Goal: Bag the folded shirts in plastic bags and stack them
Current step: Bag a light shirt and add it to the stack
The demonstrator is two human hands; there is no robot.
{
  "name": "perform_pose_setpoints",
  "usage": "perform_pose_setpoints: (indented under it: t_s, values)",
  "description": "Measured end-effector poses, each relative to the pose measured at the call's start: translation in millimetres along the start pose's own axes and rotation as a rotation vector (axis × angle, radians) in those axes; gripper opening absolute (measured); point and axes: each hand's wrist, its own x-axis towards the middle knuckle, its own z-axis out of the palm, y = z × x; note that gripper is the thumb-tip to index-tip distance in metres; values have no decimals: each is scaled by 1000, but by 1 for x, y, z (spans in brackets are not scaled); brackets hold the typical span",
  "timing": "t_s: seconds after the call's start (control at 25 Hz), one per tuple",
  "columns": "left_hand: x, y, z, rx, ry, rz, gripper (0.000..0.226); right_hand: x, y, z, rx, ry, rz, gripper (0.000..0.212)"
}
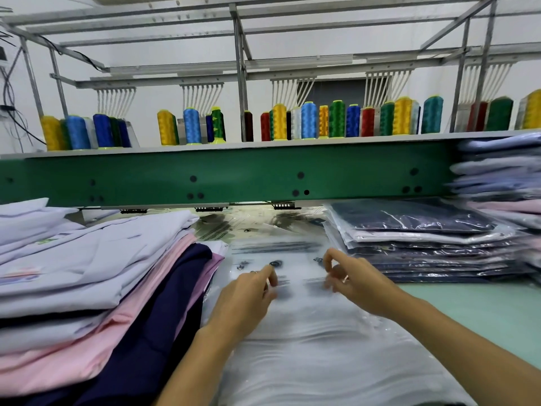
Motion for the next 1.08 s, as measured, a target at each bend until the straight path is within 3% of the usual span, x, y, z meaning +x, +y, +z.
perform_pose_setpoints:
  t_s: [0.16,0.32,0.4,0.52,0.68,0.8,0.88,0.96,1.08]
  values:
    - [1,0,-2,93,158,71,25,0,0,1,-246,-42,-110,48]
    - [2,-2,0,185,-42,67,38,-1,7,11,-332,-203,-37,86]
    - [1,-4,1,198,-155,28,44,-3,10,12,-301,-228,30,94]
    - [-1,-4,-1,215,-55,-22,76,-4,8,12,-256,-163,61,98]
    - [2,-1,-3,237,190,-10,102,3,-1,10,-236,109,45,98]
    - [2,1,-10,202,318,-20,92,4,-5,5,-82,283,37,86]
    - [2,0,-15,151,365,-49,67,2,-4,1,-56,332,-18,63]
    - [2,-4,-18,123,364,2,45,2,1,-3,-110,328,-42,53]
    - [5,-6,-12,119,244,238,52,3,5,-5,-78,286,-56,68]
